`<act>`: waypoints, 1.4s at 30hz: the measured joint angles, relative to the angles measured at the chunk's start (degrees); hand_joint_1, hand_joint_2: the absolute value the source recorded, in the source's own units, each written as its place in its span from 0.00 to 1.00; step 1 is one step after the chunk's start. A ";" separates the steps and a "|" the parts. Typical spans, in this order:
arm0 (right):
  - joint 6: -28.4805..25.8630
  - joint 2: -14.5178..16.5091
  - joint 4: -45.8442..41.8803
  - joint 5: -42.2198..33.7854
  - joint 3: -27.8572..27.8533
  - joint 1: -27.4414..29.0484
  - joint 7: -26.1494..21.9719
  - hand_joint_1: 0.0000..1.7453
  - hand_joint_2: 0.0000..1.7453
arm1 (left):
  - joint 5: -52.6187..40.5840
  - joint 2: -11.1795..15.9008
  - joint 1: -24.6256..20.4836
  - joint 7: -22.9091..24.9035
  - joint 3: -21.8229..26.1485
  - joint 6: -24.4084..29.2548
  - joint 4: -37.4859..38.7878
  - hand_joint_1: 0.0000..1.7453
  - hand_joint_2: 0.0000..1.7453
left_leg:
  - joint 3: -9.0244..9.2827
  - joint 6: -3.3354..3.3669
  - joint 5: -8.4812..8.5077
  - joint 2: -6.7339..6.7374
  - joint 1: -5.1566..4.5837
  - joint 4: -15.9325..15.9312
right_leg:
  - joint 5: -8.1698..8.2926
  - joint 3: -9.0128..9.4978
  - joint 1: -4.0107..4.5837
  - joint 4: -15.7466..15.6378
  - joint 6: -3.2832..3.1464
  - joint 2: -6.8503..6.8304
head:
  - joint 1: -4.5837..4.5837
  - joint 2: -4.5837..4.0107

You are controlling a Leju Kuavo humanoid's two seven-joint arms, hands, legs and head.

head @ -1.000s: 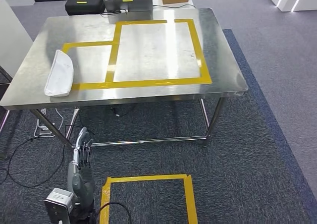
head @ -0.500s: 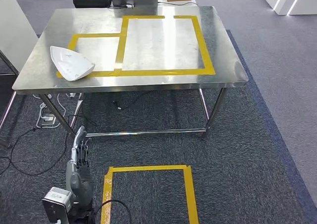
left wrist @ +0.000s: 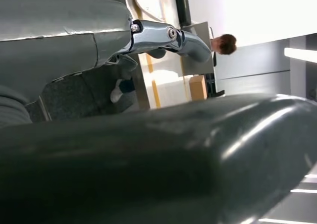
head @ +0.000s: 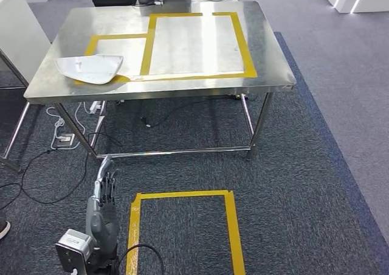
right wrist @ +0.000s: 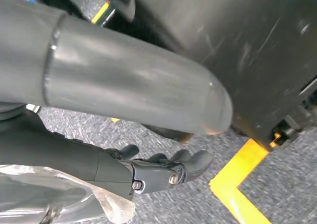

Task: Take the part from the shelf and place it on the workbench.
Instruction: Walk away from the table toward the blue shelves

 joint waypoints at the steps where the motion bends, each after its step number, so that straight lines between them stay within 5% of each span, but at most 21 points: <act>1: 0.02 -0.06 0.01 0.00 -0.01 -0.03 -0.01 0.00 0.00 | -0.01 0.01 0.02 0.00 0.00 -0.08 0.00 0.00 0.00 | -0.26 -0.18 -1.25 -0.10 0.11 0.59 | 0.33 -0.35 -0.05 0.01 -0.24 -0.08 | -0.06 0.00; 6: 0.05 -0.08 0.00 -0.02 -0.01 -0.05 -0.04 0.00 0.00 | 0.00 0.02 0.02 0.00 0.00 -0.20 0.00 0.00 0.00 | -0.51 -0.38 -3.13 -0.13 0.22 1.86 | 0.65 -0.71 -0.05 0.01 -0.42 -0.12 | -0.24 0.00; 8: 0.05 -0.10 0.00 -0.17 -0.03 0.03 -0.09 0.00 0.00 | 0.03 0.04 0.02 0.00 0.00 -0.35 0.00 0.00 0.00 | -1.00 -0.77 -5.98 -0.14 0.45 6.36 | 1.31 -1.62 -0.01 0.06 -0.46 -0.20 | -0.40 0.00; 9: 0.02 -0.12 0.00 -0.38 -0.16 0.10 -0.12 0.00 0.00 | -0.02 0.04 0.03 0.00 0.00 -0.33 0.00 0.00 0.00 | 0.07 -0.94 -6.35 -0.17 0.63 8.25 | 2.11 -2.67 0.03 0.30 -0.37 -0.20 | -0.46 0.00; 11: -0.07 -0.14 -0.01 -0.80 -0.44 0.22 -0.21 0.00 0.00 | -0.26 0.05 0.04 0.00 0.00 -0.21 -0.05 0.00 0.00 | 4.94 -0.84 -5.95 -0.52 0.89 7.06 | 3.71 -4.83 0.13 0.86 -0.02 -0.09 | -0.46 0.00; 13: -0.07 -0.13 -0.02 -0.88 -0.63 0.16 -0.26 0.00 0.00 | -0.55 0.04 0.04 0.00 0.00 -0.14 -0.18 0.00 0.00 | 10.01 -0.16 -5.17 -1.03 0.79 -0.68 | 4.59 -5.76 0.19 1.25 0.53 0.19 | -0.42 0.00; 16: -0.07 -0.14 -0.02 -0.89 -1.00 0.08 -0.31 0.00 0.00 | -0.64 0.02 0.04 -0.01 -0.01 0.02 -0.29 0.00 0.00 | 10.62 0.69 -5.58 -0.69 0.64 -3.19 | 5.47 -6.78 0.18 1.40 1.52 0.59 | -0.41 0.00; 18: -0.09 -0.16 -0.02 -0.84 -1.26 0.10 -0.38 0.00 0.00 | -0.66 -0.01 0.07 -0.01 -0.03 0.35 -0.37 0.00 0.00 | 10.21 1.45 -5.01 0.09 0.89 -3.63 | 3.90 -8.25 0.16 3.58 2.11 0.71 | -0.25 0.00; 22: -0.01 -0.20 -0.02 -0.40 -1.42 0.10 -0.44 0.00 0.00 | 0.02 -0.04 0.52 1.56 0.80 0.94 -0.01 0.00 0.00 | 8.83 2.06 -4.16 2.00 0.87 -3.54 | -3.09 -14.35 0.07 17.72 2.83 0.60 | -0.07 0.00; 24: 0.02 -0.27 -0.02 -0.15 -1.44 0.17 -0.46 0.00 0.00 | 1.72 -0.16 0.72 2.83 2.58 -0.29 1.32 0.00 0.00 | 8.40 2.01 -3.98 3.10 0.87 -3.31 | -2.01 -13.03 0.02 17.05 2.94 0.24 | -0.07 0.00; 26: 0.01 -0.37 -0.03 0.01 -1.53 0.31 -0.56 0.00 0.00 | 3.89 -0.58 0.18 4.86 6.18 -3.23 5.20 0.00 0.00 | 8.32 1.76 -3.99 4.13 0.78 -3.02 | 1.22 -7.88 -0.02 8.80 2.91 -1.72 | -0.05 0.00; 28: -0.01 -0.38 -0.04 0.05 -1.78 0.18 -0.80 0.00 0.00 | 5.87 -1.33 -1.20 7.98 12.87 -7.06 12.98 0.00 0.00 | 8.26 1.19 -4.08 5.11 0.43 -2.59 | 2.73 -4.33 0.12 2.47 2.29 -3.37 | 0.13 0.00; 31: -0.02 -0.33 -0.04 0.16 -2.43 0.32 -1.01 0.00 0.00 | 5.67 -2.39 -3.41 6.22 25.13 -11.62 26.50 0.00 0.00 | 8.12 0.41 -4.13 6.96 0.17 -2.26 | 3.10 -4.42 0.23 1.58 1.03 -1.85 | 0.25 0.00; 32: -0.03 -0.34 -0.04 0.20 -2.66 0.53 -0.99 0.00 0.00 | 4.74 -2.70 -4.13 5.24 28.45 -12.30 30.02 0.00 0.00 | 7.97 0.11 -4.59 6.44 0.29 -1.80 | 3.27 -4.59 0.13 1.61 0.70 -1.26 | 0.17 0.00; 34: -0.03 -0.35 -0.04 0.28 -2.93 0.64 -0.86 0.00 0.00 | 1.56 -3.30 -5.43 5.91 33.38 -11.60 35.49 0.00 0.00 | 6.36 -0.55 -7.33 3.39 0.65 2.09 | 3.62 -4.83 -0.09 1.56 0.09 -0.29 | -0.09 0.00; 35: -0.01 -0.32 -0.04 0.32 -3.04 0.55 -0.73 0.00 0.00 | -0.64 -3.58 -6.12 6.91 35.58 -10.59 38.62 0.00 0.00 | 4.74 -0.82 -9.37 1.60 0.83 5.85 | 3.74 -5.02 -0.09 1.57 -0.13 0.26 | -0.22 0.00; 37: 0.03 -0.25 -0.04 0.33 -3.43 0.40 -0.48 0.00 0.00 | -5.39 -3.67 -7.79 8.45 40.07 -7.82 47.22 0.00 0.00 | 1.31 -1.00 -12.34 0.19 0.97 13.40 | 3.96 -5.37 -0.04 1.61 -0.44 1.78 | -0.28 0.00; 39: 0.02 -0.24 -0.04 0.19 -4.06 0.47 -0.35 0.00 0.00 | -9.39 -3.34 -9.21 9.31 43.90 -5.36 56.83 0.00 0.00 | 0.84 -0.77 -11.13 -0.13 0.99 14.17 | 4.08 -5.50 0.05 1.70 -0.51 3.56 | -0.29 0.00; 42: 0.04 -0.15 -0.04 -0.20 -4.95 0.44 -0.06 0.00 0.00 | -12.81 -2.60 -10.42 13.03 47.44 -4.51 69.17 0.00 0.00 | 5.21 0.21 -5.08 -3.11 1.07 3.46 | 4.13 -5.58 0.18 1.96 -0.28 5.99 | -0.26 0.00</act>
